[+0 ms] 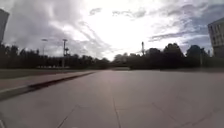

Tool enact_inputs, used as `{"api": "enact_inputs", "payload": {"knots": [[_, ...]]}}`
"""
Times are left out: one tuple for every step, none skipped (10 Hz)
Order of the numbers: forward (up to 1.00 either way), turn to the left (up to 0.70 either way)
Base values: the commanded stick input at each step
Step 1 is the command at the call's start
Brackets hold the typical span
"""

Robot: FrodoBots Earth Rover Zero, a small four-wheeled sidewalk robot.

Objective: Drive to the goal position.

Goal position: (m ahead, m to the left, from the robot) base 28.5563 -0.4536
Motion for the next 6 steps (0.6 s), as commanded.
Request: {"api": "enact_inputs", "payload": {"knots": [[0.7, 0.0], [0.7, 0.0], [0.7, 0.0], [0.7, 0.0], [0.7, 0.0], [0.7, 0.0]]}}
